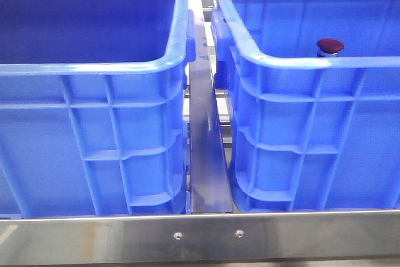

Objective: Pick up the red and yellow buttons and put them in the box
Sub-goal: 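Carry the yellow button with the right gripper into the bin, then set the yellow button beside the red one and release it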

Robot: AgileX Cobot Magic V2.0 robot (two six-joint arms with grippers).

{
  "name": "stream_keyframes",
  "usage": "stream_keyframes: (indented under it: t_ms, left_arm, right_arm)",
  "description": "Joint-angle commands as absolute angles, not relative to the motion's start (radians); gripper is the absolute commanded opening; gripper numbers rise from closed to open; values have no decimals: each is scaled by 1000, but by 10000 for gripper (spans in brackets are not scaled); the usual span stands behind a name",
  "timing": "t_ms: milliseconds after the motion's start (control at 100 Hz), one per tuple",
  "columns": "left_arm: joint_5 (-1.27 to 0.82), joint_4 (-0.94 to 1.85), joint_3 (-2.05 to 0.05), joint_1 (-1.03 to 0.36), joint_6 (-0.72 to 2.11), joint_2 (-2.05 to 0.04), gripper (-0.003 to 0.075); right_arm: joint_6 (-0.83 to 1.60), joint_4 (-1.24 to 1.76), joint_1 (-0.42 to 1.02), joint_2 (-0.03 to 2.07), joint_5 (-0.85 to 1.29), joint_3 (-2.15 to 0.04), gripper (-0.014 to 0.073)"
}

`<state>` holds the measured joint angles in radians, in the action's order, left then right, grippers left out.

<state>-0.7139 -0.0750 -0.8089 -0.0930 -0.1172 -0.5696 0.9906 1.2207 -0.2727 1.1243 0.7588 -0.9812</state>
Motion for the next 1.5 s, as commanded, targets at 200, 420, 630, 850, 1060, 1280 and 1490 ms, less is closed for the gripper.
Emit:
stream_keyframes:
  t_ms: [200, 420, 630, 850, 1060, 1280, 1490]
  left_arm:
    - [-603, -73, -784, -79, -126, -477, 335]
    - [-598, -74, -784, -79, -126, -477, -19]
    - [-598, -74, -784, -79, -126, -477, -19]
    - [-598, -74, -784, -79, -126, -477, -19]
    - [-598, -74, -784, -79, -126, -477, -19]
    - [-598, -74, -784, -79, -126, -477, -19]
    - [-598, -74, -784, -79, -126, -477, -19]
  right_arm:
    - [1121, 1244, -295, 1114, 501, -975, 142]
    - [1191, 1342, -293, 1253, 411, -953, 142]
    - [1462, 1588, -293, 1417, 399, -961, 142]
    - [1752, 1835, -285, 1559, 436, -987, 142]
    - [1921, 1919, -247, 1645, 451, -1018, 142]
    - [1966, 1923, -224, 1697, 454, -1055, 142]
    - [1987, 1923, -224, 1750, 430, -1064, 142]
